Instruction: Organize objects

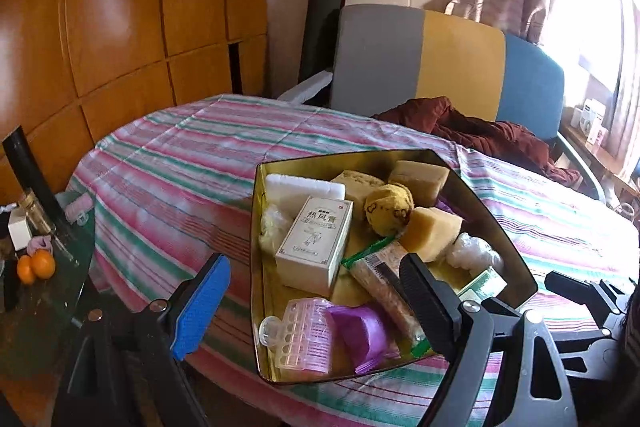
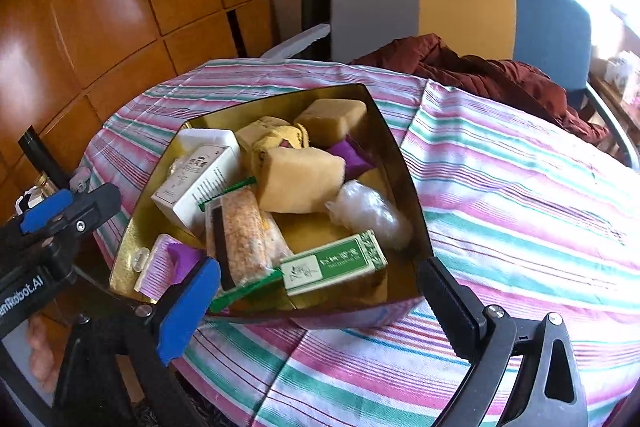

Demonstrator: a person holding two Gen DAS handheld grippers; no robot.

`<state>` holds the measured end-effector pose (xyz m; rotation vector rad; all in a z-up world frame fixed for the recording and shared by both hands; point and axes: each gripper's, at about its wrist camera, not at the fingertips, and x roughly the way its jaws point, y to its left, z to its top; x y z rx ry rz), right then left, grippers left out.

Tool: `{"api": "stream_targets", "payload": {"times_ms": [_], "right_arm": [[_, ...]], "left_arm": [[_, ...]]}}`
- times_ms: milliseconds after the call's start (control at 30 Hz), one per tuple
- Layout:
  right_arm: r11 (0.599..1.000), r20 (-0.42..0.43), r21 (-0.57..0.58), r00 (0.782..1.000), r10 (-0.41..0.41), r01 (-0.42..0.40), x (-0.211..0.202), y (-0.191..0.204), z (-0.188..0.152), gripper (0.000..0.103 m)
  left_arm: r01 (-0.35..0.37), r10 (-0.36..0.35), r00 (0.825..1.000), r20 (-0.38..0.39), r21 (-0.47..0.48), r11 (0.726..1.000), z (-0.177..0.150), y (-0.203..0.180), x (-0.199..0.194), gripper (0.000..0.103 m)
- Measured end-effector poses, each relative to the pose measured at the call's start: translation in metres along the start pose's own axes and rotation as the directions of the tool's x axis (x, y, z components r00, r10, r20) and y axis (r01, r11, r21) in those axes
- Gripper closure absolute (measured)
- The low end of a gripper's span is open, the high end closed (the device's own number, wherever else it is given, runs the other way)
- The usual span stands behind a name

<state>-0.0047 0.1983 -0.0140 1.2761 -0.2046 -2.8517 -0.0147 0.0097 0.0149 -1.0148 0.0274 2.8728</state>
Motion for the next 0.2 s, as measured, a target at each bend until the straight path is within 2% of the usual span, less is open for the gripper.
{"api": "stream_targets", "payload": {"times_ms": [200], "right_arm": [[1.000, -0.004, 0.001, 1.000, -0.019, 0.019, 0.0007, -0.0017, -0.0040, 0.003]], "left_arm": [[0.010, -0.009, 1.000, 0.016, -0.010, 1.000, 0.0005, 0.0013, -0.0025, 0.015]]}}
